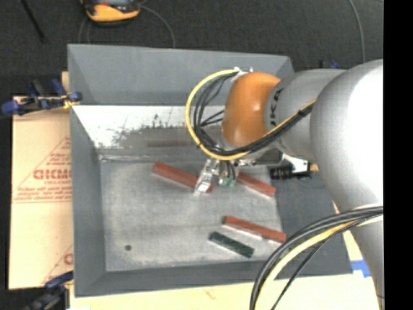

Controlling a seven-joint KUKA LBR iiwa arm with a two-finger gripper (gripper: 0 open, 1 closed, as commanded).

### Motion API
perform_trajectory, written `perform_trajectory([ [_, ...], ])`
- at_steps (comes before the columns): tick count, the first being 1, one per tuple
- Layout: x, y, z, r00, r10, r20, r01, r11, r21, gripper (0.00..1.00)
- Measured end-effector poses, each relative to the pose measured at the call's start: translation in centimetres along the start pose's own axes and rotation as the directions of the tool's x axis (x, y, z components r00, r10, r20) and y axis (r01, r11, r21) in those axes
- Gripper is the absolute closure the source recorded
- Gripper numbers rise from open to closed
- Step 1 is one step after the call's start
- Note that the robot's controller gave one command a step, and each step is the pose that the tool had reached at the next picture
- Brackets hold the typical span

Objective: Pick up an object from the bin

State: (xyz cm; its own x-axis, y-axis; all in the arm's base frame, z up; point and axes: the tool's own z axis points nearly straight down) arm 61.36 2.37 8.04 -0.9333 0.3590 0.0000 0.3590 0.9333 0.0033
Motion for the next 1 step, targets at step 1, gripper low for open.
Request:
perform_trajectory([
  [1,-0.78,-0.31,-12.10,1.000,-0.026,0.004,0.026,1.000,0.002,1.00],
])
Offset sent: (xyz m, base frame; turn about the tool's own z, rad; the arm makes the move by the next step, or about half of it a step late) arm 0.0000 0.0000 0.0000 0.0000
